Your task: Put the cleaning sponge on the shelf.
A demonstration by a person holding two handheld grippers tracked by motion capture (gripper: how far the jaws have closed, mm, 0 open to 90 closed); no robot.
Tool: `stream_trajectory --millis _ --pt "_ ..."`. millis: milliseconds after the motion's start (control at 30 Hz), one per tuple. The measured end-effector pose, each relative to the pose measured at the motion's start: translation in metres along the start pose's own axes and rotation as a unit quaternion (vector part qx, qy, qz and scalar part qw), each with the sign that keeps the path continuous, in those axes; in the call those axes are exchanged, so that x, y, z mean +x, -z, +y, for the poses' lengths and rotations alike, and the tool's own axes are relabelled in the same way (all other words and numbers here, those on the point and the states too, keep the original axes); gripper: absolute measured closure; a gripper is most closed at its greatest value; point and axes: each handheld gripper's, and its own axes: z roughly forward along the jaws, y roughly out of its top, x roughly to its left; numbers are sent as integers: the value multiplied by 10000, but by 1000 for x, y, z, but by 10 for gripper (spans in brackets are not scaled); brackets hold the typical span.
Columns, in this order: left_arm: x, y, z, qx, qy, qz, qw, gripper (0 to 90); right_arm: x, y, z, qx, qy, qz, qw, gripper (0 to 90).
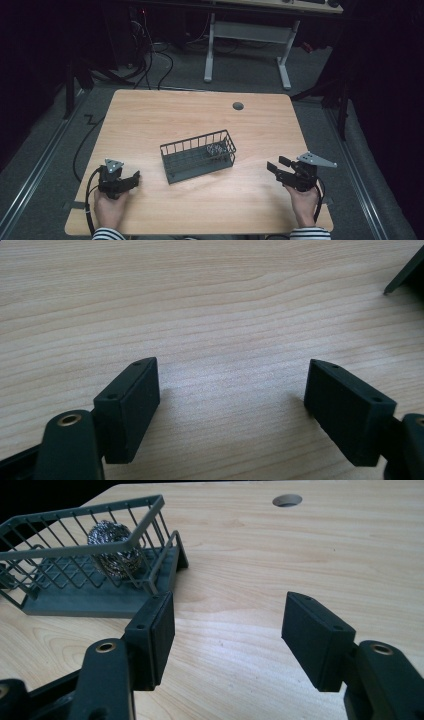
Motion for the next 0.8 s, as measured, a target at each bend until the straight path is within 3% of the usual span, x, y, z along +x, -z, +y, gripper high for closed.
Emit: stream_trajectory --millis 267,333,800 --pt "0 0 0 4 -4 2 10000 224 -4 -12 -16 161 -28 -119 9998 380" --pt "0 0 0 -1 2 2 10000 224 -2 -19 -21 295 75 -200 9993 378" --pt "0 0 0 -1 1 2 10000 224 0 -47 -38 653 120 -261 9974 378"
